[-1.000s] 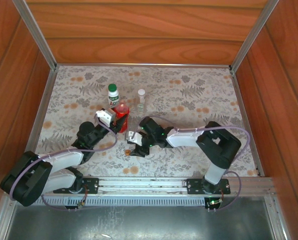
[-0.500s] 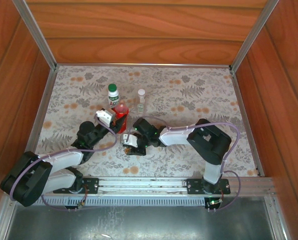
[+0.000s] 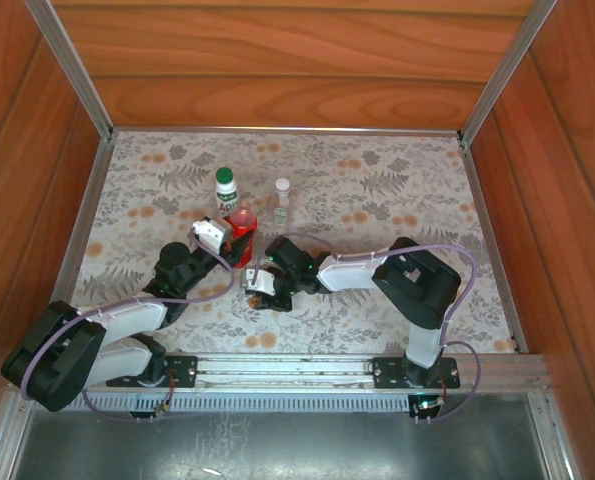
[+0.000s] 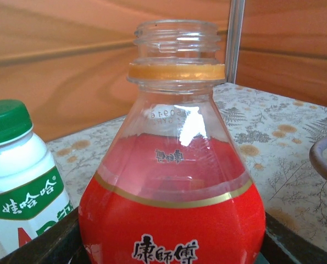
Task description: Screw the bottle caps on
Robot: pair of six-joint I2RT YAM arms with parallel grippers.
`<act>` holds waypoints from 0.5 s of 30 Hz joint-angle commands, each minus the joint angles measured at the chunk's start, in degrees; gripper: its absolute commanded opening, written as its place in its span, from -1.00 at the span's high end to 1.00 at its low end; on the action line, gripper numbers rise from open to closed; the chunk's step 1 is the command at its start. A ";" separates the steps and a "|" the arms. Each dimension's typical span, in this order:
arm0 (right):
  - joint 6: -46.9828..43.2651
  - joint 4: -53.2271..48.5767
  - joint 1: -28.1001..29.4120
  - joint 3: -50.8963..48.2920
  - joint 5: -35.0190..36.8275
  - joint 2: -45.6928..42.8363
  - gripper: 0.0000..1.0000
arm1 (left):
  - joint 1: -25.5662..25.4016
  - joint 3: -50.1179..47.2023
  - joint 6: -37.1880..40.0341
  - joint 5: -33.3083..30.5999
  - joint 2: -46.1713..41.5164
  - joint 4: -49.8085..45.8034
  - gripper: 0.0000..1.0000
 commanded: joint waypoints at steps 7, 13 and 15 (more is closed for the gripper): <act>8.26 3.21 -2.93 -8.18 7.19 -7.44 0.34 | 0.42 2.32 -0.33 6.10 2.47 0.41 -0.21; 17.98 6.24 -8.67 -16.83 12.96 -15.37 0.36 | -0.15 4.09 -1.88 9.59 6.82 4.67 -0.21; 22.76 6.46 -11.00 -19.37 14.85 -17.52 0.38 | -0.31 4.67 -2.67 11.07 9.34 7.83 -0.21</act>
